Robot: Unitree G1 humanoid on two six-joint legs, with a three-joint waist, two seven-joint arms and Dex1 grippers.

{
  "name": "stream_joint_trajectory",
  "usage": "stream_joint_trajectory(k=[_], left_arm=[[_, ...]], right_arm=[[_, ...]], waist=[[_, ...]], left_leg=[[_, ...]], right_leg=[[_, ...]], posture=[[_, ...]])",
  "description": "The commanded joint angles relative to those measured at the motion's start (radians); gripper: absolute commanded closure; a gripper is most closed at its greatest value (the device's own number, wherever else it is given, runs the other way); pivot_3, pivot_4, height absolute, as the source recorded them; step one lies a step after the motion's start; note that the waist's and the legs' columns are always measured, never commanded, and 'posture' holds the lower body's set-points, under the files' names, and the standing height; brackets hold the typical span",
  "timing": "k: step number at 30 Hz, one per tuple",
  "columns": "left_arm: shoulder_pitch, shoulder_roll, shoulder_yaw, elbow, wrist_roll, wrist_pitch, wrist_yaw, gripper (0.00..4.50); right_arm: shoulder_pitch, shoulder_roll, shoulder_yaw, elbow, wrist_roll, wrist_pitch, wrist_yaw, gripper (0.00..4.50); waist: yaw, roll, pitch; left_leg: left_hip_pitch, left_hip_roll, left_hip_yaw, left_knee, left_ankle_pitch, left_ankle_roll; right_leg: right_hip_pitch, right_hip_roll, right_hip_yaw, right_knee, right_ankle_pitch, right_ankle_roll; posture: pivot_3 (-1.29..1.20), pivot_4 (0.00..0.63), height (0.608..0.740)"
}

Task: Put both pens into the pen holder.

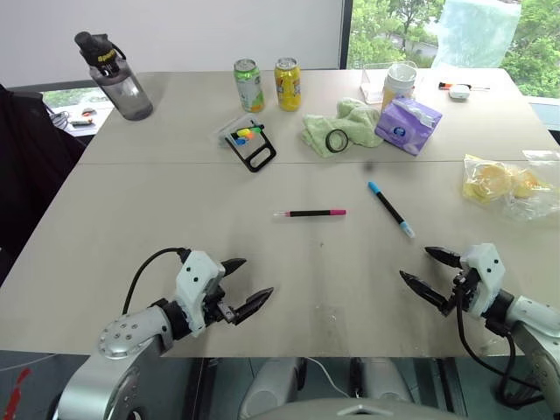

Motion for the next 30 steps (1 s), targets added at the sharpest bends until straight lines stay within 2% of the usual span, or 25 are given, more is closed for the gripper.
stream_joint_trajectory(k=[1,8,11,14,17,18,20,21,22,23,25,30], left_arm=[[-0.015,0.014,0.007,-0.012,-0.012,-0.002,-0.014,0.00],[-0.112,0.058,0.101,-0.056,-0.295,0.140,-0.098,0.00],[-0.155,0.120,0.122,-0.065,-0.350,0.179,-0.133,0.00],[-0.182,0.198,0.122,-0.090,-0.350,0.196,-0.168,0.00],[-0.203,0.240,0.123,-0.113,-0.361,0.217,-0.161,0.00],[-0.199,0.248,0.123,-0.125,-0.356,0.219,-0.159,0.00],[-0.186,0.259,0.119,-0.138,-0.335,0.213,-0.159,0.00],[-0.181,0.261,0.116,-0.139,-0.330,0.210,-0.159,0.00],[-0.175,0.262,0.114,-0.138,-0.324,0.205,-0.159,0.00],[-0.167,0.259,0.105,-0.131,-0.301,0.188,-0.159,0.00],[-0.157,0.246,0.090,-0.117,-0.263,0.158,-0.154,0.00],[-0.188,0.179,0.049,-0.071,-0.216,0.131,-0.104,0.00]], right_arm=[[-0.065,0.021,-0.012,0.014,-0.019,0.004,-0.057,0.02],[-0.270,0.094,0.066,0.062,-0.059,0.090,-0.153,0.02],[-0.361,0.107,0.099,0.150,-0.114,0.166,-0.219,0.02],[-0.377,0.091,0.148,0.195,-0.141,0.225,-0.202,0.02],[-0.345,0.077,0.184,0.180,-0.149,0.219,-0.160,0.83],[-0.337,0.076,0.190,0.172,-0.148,0.222,-0.155,1.41],[-0.329,0.080,0.191,0.162,-0.146,0.226,-0.157,2.05],[-0.328,0.083,0.189,0.158,-0.147,0.228,-0.160,2.63],[-0.326,0.086,0.187,0.155,-0.146,0.229,-0.163,2.95],[-0.327,0.089,0.185,0.156,-0.148,0.228,-0.166,3.52],[-0.330,0.105,0.169,0.158,-0.135,0.222,-0.172,4.38],[-0.327,0.138,0.146,0.137,-0.121,0.203,-0.177,4.48]], waist=[[-0.001,0.000,0.000],[-0.003,0.000,0.000],[-0.004,0.000,0.000],[-0.004,0.000,-0.001],[-0.007,-0.002,-0.002],[-0.009,-0.003,-0.003],[-0.014,-0.003,-0.003],[-0.016,-0.003,-0.003],[-0.020,-0.003,-0.003],[-0.021,-0.003,-0.003],[-0.024,-0.003,-0.003],[-0.025,-0.003,-0.004]], left_leg=[[0.000,0.000,0.000,0.000,0.000,0.000],[0.000,0.003,0.003,0.000,0.000,0.000],[0.000,0.003,0.005,0.000,0.000,0.000],[0.000,0.004,0.007,0.000,0.000,0.000],[0.000,0.005,0.008,0.000,0.000,0.000],[0.000,0.005,0.009,-0.001,0.000,0.000],[0.000,0.005,0.009,-0.001,0.000,0.000],[0.000,0.005,0.009,-0.001,0.000,0.000],[0.001,0.005,0.010,-0.001,0.000,0.000],[0.001,0.005,0.010,-0.001,0.000,0.000],[0.002,0.006,0.010,-0.001,0.000,0.000],[0.002,0.006,0.012,-0.002,0.000,0.000]], right_leg=[[0.000,0.000,0.000,0.000,0.000,0.000],[-0.003,0.002,0.003,0.002,0.001,-0.001],[-0.004,0.003,0.005,0.002,0.001,-0.001],[-0.004,0.003,0.006,0.003,0.001,-0.001],[-0.005,0.004,0.007,0.002,0.001,-0.001],[-0.005,0.004,0.008,0.002,0.001,-0.001],[-0.005,0.004,0.008,0.002,0.001,-0.001],[-0.005,0.004,0.009,0.002,0.001,-0.001],[-0.005,0.004,0.009,0.002,0.001,-0.001],[-0.004,0.004,0.009,0.002,0.001,-0.001],[-0.004,0.005,0.010,0.003,0.001,-0.001],[-0.005,0.005,0.011,0.003,0.001,-0.002]], posture=[[0.00,0.150,0.740],[0.00,0.150,0.740],[0.00,0.150,0.740],[0.00,0.150,0.740],[0.00,0.150,0.740],[0.00,0.150,0.740],[0.00,0.150,0.740],[0.00,0.150,0.740],[0.00,0.150,0.740],[0.00,0.150,0.740],[0.00,0.150,0.740],[0.00,0.150,0.740]])
